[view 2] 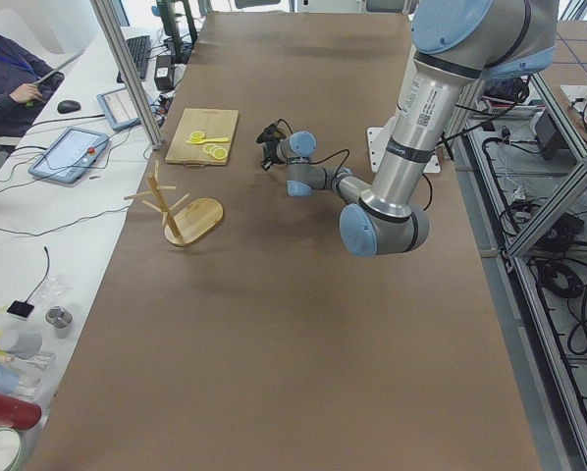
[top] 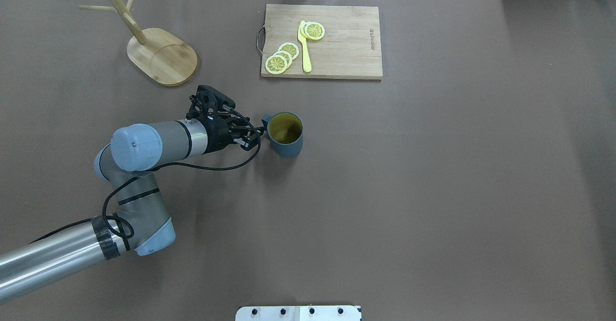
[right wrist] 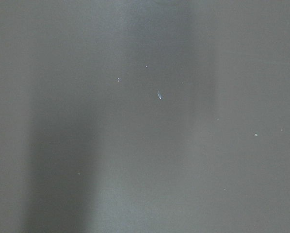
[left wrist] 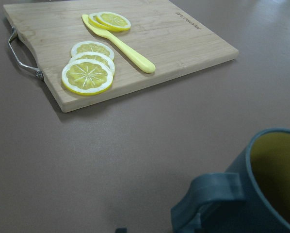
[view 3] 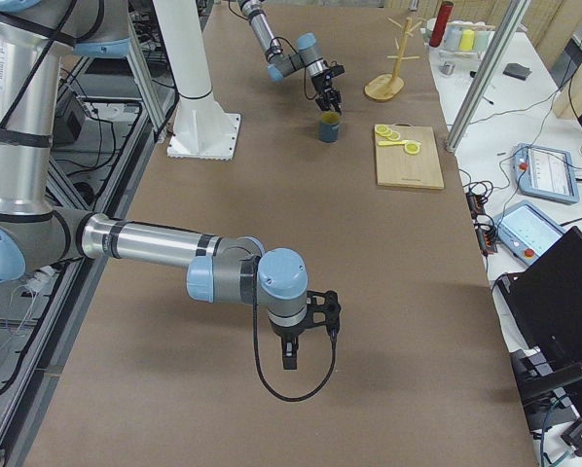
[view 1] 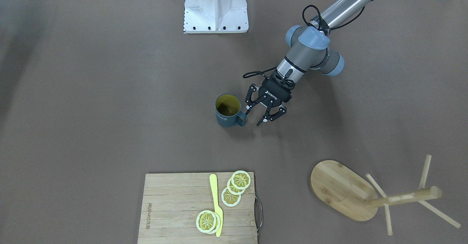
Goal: Hang cup on storage rack
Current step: 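Reach the left gripper toward the blue mug's handle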
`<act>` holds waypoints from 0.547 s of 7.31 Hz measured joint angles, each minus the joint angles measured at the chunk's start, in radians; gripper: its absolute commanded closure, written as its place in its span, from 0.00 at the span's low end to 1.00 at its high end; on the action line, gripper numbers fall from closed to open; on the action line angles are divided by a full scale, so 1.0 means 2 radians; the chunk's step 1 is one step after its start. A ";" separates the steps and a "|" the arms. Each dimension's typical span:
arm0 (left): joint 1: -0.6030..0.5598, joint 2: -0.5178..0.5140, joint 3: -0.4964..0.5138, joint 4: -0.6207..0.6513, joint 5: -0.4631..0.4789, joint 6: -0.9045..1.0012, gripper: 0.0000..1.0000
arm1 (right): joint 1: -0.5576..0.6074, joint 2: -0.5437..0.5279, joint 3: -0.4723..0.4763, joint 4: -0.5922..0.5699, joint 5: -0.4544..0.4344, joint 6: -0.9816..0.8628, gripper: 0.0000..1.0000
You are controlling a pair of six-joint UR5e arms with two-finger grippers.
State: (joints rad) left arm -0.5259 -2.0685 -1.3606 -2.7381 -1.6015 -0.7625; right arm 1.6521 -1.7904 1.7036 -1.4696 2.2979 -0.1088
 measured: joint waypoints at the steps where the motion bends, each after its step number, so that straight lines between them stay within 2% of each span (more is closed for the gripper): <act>1: 0.002 -0.001 0.002 0.000 0.000 0.000 0.46 | 0.000 0.000 0.000 0.000 0.000 0.002 0.00; 4: 0.009 -0.011 0.005 0.001 0.000 -0.001 0.48 | 0.000 0.001 0.000 0.000 0.000 0.005 0.00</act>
State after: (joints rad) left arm -0.5085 -2.0912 -1.3499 -2.7357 -1.6010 -0.7635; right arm 1.6521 -1.7887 1.7041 -1.4696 2.2979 -0.0993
